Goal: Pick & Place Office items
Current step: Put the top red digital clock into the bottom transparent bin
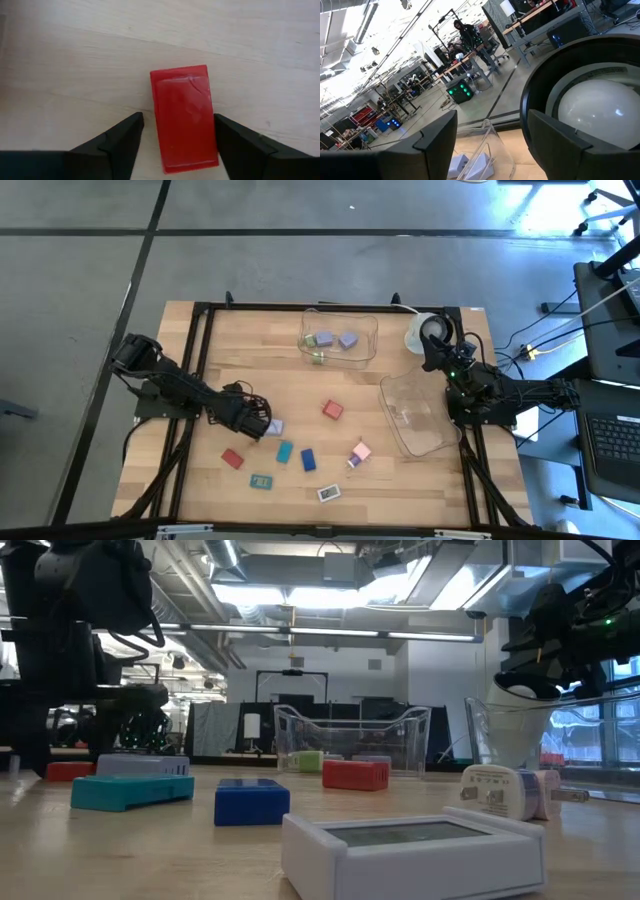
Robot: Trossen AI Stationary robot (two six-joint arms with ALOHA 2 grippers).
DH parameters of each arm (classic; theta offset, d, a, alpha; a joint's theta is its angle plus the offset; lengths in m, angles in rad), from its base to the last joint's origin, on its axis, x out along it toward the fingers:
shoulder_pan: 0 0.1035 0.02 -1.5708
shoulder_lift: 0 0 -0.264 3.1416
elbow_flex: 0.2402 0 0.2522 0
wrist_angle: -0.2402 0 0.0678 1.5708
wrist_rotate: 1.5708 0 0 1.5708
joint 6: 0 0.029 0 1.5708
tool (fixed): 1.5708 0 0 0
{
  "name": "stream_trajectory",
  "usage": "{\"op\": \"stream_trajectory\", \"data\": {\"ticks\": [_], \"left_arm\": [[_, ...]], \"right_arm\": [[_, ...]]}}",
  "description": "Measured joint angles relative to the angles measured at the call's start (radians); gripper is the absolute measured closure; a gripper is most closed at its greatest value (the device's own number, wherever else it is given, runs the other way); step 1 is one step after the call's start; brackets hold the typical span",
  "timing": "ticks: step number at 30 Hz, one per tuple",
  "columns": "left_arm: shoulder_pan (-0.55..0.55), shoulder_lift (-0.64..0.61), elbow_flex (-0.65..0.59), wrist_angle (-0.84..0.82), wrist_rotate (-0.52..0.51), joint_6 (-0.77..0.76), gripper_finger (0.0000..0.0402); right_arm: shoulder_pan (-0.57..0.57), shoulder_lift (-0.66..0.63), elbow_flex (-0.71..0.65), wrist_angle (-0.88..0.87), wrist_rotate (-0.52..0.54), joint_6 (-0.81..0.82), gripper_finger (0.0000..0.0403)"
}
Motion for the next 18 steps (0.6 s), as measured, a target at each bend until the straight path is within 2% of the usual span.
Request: {"op": "stream_trajectory", "data": {"ticks": [6, 10, 12, 18], "left_arm": [[0.0, 0.001, 0.008, -0.006, 0.008, 0.037, 0.0243], [0.0, 0.003, 0.055, 0.033, -0.021, 0.089, 0.0249], [0.0, 0.003, 0.086, 0.035, -0.069, 0.122, 0.0249], [0.008, 0.003, 0.219, 0.096, -0.314, 0.277, 0.0242]], "right_arm": [[0.0, 0.0, 0.0, 0.0, 0.0, 0.0, 0.0156], [0.0, 0.0, 0.0, 0.0, 0.0, 0.0, 0.0156], [0.0, 0.0, 0.0, 0.0, 0.0, 0.0, 0.0156], [0.0, 0.0, 0.0, 0.0, 0.0, -0.001, 0.0156]]}}
